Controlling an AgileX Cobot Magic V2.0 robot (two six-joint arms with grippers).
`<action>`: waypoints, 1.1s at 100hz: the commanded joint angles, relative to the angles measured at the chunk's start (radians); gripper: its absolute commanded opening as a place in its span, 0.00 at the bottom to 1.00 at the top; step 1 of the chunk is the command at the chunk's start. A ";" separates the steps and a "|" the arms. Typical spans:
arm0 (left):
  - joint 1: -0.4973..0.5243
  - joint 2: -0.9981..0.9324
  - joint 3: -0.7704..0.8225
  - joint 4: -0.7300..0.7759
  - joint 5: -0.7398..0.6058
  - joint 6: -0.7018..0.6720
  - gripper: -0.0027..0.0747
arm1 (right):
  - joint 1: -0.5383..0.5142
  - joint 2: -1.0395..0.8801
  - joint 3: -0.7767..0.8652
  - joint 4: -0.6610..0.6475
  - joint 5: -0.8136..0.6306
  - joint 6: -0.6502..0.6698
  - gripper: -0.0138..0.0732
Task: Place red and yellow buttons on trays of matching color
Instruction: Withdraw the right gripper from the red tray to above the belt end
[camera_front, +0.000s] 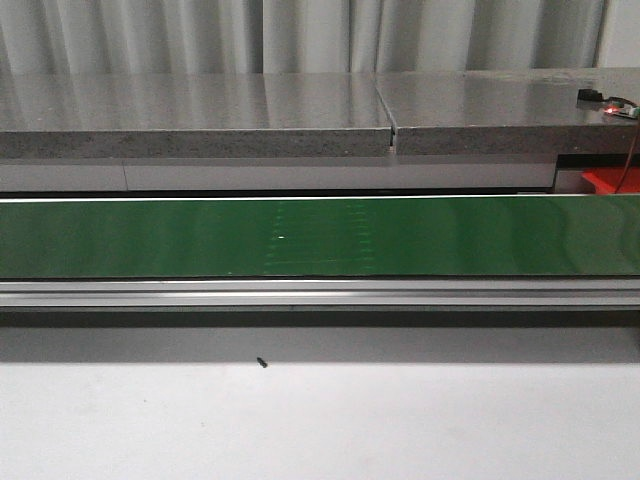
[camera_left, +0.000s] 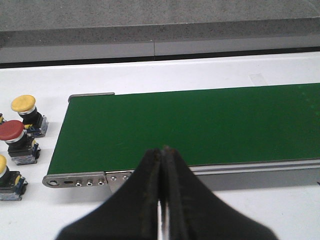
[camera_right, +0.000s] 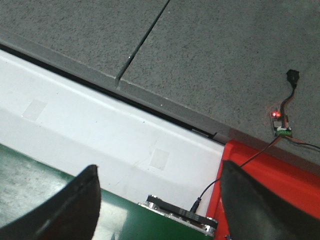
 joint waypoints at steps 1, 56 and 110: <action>-0.007 0.006 -0.025 -0.005 -0.069 0.000 0.01 | 0.012 -0.143 0.131 -0.027 -0.158 0.020 0.74; -0.007 0.006 -0.025 -0.005 -0.069 0.000 0.01 | 0.005 -0.620 0.882 -0.129 -0.283 0.263 0.74; -0.007 0.006 -0.025 -0.005 -0.069 0.000 0.01 | 0.005 -0.741 0.971 -0.162 -0.267 0.275 0.16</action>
